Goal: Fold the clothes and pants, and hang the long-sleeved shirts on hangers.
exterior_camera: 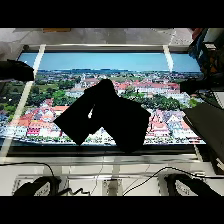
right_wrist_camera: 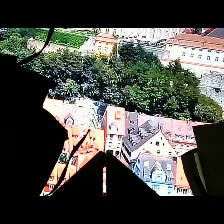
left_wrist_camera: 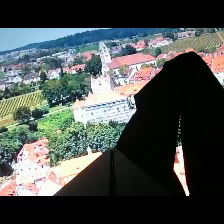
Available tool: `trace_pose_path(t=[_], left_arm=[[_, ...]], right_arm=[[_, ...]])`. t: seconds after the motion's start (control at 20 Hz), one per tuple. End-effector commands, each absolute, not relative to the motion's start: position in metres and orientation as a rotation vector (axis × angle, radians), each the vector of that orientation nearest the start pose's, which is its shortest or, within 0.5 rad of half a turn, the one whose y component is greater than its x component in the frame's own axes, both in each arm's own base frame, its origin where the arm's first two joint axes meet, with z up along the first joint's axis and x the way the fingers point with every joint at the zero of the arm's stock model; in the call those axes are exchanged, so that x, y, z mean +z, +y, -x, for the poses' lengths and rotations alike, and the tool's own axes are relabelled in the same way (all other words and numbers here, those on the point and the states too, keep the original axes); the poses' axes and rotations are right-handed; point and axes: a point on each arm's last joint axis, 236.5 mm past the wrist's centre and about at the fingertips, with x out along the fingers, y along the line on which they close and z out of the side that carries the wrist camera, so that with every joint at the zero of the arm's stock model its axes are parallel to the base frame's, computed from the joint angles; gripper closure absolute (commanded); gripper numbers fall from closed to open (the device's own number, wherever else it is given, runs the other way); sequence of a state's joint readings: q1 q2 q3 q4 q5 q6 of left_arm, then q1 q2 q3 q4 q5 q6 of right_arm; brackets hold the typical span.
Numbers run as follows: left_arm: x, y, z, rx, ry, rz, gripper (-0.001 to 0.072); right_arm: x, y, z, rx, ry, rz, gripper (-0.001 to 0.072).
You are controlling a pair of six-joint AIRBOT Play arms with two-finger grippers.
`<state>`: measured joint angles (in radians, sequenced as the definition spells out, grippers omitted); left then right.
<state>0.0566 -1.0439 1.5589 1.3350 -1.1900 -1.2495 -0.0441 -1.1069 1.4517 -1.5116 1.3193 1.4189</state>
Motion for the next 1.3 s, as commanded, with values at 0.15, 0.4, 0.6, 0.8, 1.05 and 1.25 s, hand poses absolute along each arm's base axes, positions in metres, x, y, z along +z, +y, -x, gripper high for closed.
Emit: trace_pose_path(t=[0.15,0.4,0.6,0.8,1.05,1.25], left_arm=[[0.268,-0.028,-0.399,-0.230,0.636,-0.132,0.0696],[0.268,-0.028,-0.399,-0.230,0.636,-0.132,0.0696],[0.268,-0.028,-0.399,-0.230,0.636,-0.132,0.0696],[0.269,-0.028,-0.400,-0.229,0.631,-0.132,0.0697],[0.268,-0.044,-0.394,-0.287,0.646,-0.084,0.0696],[0.244,-0.019,-0.384,-0.224,0.746,-0.190,0.0696]], right_arm=[[0.172,-0.003,-0.385,0.080,0.969,0.077,0.0692],[0.173,-0.003,-0.386,0.080,0.964,0.077,0.0692],[0.188,0.026,-0.404,0.166,0.865,-0.027,0.0692],[0.151,0.130,-0.357,0.586,1.037,-0.049,0.0692],[0.081,0.259,-0.305,0.928,1.034,0.241,0.0589],[0.063,0.343,-0.298,1.017,0.866,0.342,0.0318]])
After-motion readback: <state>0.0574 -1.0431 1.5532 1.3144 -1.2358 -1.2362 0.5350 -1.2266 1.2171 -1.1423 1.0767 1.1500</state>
